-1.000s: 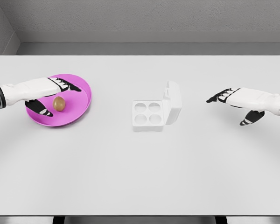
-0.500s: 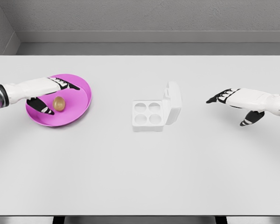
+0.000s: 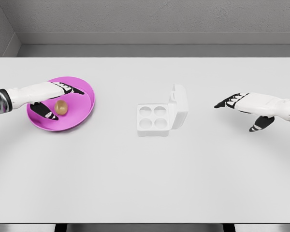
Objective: Pack egg into the box and close the box lid
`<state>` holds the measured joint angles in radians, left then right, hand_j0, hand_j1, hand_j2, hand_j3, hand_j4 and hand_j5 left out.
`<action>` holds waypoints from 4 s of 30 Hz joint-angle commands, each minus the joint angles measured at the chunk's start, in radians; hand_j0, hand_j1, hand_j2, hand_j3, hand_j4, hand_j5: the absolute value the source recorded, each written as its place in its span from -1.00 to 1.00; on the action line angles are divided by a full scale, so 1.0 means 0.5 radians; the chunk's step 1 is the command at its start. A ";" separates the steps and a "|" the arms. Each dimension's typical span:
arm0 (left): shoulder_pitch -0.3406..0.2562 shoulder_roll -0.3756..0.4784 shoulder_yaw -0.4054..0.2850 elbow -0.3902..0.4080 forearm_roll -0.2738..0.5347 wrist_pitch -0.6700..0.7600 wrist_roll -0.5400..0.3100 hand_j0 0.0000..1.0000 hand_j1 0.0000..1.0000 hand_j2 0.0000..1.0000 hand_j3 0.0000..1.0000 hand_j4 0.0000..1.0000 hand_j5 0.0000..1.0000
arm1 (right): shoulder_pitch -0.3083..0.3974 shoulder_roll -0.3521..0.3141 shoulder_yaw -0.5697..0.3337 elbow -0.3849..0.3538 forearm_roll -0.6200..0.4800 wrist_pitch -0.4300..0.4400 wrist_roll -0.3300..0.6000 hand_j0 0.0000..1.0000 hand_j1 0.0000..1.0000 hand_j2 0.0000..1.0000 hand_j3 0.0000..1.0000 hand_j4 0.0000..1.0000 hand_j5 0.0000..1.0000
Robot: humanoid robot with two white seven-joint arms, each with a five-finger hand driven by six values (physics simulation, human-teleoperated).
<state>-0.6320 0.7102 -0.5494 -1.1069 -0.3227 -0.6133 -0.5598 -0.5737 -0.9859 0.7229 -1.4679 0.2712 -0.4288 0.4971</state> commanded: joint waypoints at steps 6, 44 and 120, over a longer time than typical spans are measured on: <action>0.000 -0.028 0.000 0.051 -0.026 0.005 0.000 0.91 0.91 0.91 0.91 0.91 0.91 | -0.006 -0.013 -0.001 0.000 -0.009 0.002 -0.006 1.00 1.00 1.00 1.00 1.00 1.00; 0.000 -0.077 0.000 0.082 -0.014 0.005 -0.012 -0.58 -0.58 -0.58 -0.58 -0.58 -0.58 | -0.040 0.039 0.061 -0.025 -0.009 0.020 0.006 1.00 1.00 1.00 1.00 1.00 1.00; 0.025 -0.485 -0.098 -0.581 0.219 0.005 -0.095 -0.70 -0.70 -0.70 -0.70 -0.70 -0.70 | -0.067 0.045 0.055 -0.022 -0.009 0.026 0.003 1.00 1.00 1.00 1.00 1.00 1.00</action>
<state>-0.6197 0.4761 -0.5982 -1.3971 -0.2182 -0.6141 -0.6088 -0.6075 -0.9622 0.7507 -1.4786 0.2710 -0.4172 0.4989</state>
